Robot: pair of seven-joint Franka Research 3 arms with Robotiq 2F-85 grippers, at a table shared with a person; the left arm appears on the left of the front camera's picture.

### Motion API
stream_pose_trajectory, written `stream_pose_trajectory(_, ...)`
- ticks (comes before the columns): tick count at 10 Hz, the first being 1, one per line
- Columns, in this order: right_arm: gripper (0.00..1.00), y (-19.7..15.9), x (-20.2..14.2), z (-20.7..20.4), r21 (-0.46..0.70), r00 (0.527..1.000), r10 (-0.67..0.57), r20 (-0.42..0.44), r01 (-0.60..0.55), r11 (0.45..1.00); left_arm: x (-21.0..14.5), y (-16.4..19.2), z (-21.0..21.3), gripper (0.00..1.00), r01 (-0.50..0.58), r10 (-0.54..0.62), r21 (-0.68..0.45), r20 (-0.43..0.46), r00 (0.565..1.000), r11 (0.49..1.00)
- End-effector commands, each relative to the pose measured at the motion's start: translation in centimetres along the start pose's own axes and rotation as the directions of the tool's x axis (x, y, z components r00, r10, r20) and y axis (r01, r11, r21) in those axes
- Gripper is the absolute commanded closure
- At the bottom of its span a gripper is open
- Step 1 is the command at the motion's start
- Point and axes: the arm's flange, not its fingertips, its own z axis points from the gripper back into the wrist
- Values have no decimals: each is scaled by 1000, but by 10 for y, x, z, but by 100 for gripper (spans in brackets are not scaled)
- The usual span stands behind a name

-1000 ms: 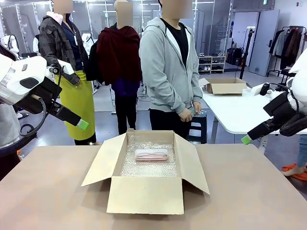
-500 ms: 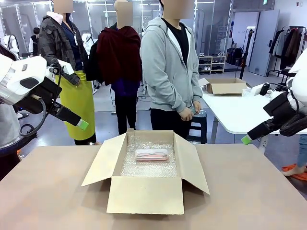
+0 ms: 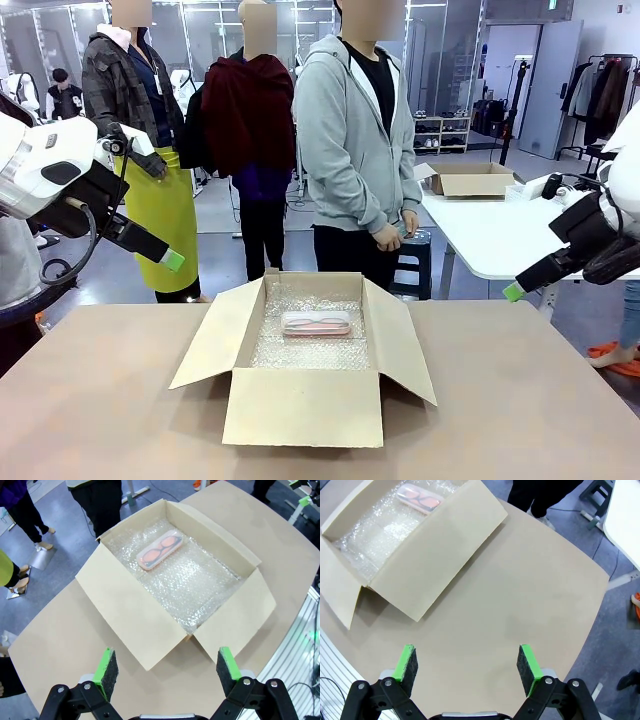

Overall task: Pack the glasses set securely to prepare it for shipping.
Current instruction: Put the Glasses case from the right side of the table into the Package Box.

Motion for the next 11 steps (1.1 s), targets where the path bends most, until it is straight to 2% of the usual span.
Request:
stream_pose_trajectory(1, 0, 2, 2, 0, -3, 1000, -19, -7, 19, 1000, 0, 2, 2, 0, 6, -6, -1, 7, 1000, 1000)
stream_pose_trajectory(11, 0, 2, 2, 0, -3, 1000, -19, -7, 19, 1000, 0, 2, 2, 0, 6, -6, -1, 7, 1000, 1000)
